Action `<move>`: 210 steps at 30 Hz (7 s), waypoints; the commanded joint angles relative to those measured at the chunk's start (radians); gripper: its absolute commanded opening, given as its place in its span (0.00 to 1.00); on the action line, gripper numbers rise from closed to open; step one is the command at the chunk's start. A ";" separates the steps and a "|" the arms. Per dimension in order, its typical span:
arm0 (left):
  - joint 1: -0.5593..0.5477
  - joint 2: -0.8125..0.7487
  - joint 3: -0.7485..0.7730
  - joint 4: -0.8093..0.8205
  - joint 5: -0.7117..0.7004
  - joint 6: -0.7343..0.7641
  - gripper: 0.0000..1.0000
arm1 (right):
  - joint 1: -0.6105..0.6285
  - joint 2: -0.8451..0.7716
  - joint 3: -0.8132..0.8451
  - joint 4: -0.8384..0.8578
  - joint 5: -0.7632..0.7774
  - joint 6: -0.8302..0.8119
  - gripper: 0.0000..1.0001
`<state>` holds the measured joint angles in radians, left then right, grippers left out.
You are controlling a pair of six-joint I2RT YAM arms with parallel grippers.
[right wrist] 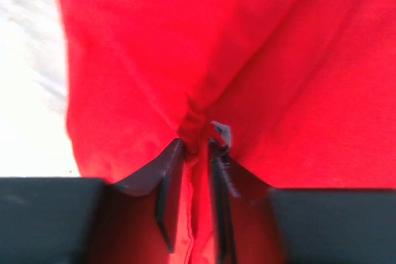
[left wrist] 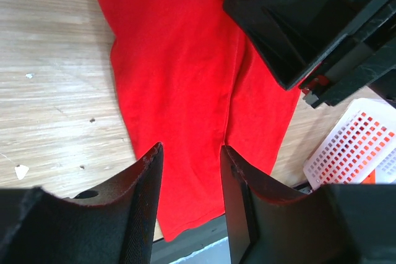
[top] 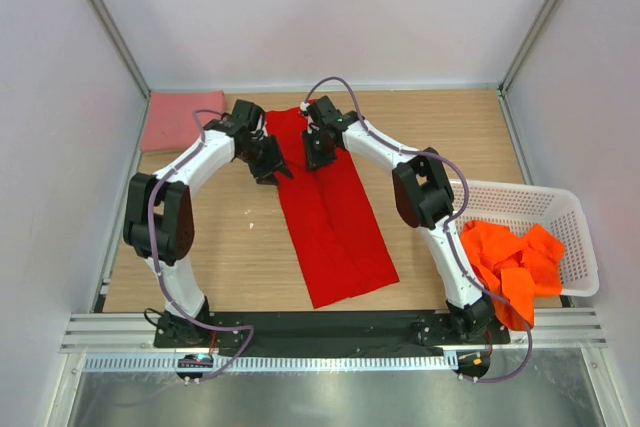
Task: Fold and stack the t-shirts
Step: Fold the tshirt
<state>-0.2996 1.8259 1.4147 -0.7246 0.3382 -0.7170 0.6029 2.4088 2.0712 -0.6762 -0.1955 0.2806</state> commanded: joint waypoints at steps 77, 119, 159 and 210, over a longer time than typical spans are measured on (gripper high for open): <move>0.139 0.578 0.794 -0.160 0.065 0.068 0.38 | 0.101 -0.189 -0.267 0.070 -0.348 0.344 0.21; -0.410 -0.548 -0.904 0.329 0.027 -0.529 0.62 | -0.126 -1.022 -1.303 -0.026 -0.173 0.189 0.57; -0.443 -0.471 -0.939 0.272 -0.126 -0.549 0.17 | -0.072 -0.907 -1.399 0.101 -0.136 0.270 0.35; 0.028 -0.084 -0.019 -0.096 -0.051 -0.110 0.00 | -0.236 -0.489 -0.432 -0.164 -0.197 0.201 0.01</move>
<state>-0.2993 1.6665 1.2884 -0.7742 0.2333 -0.9142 0.3782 1.8668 1.5265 -0.7956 -0.3649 0.5045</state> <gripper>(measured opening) 0.007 0.036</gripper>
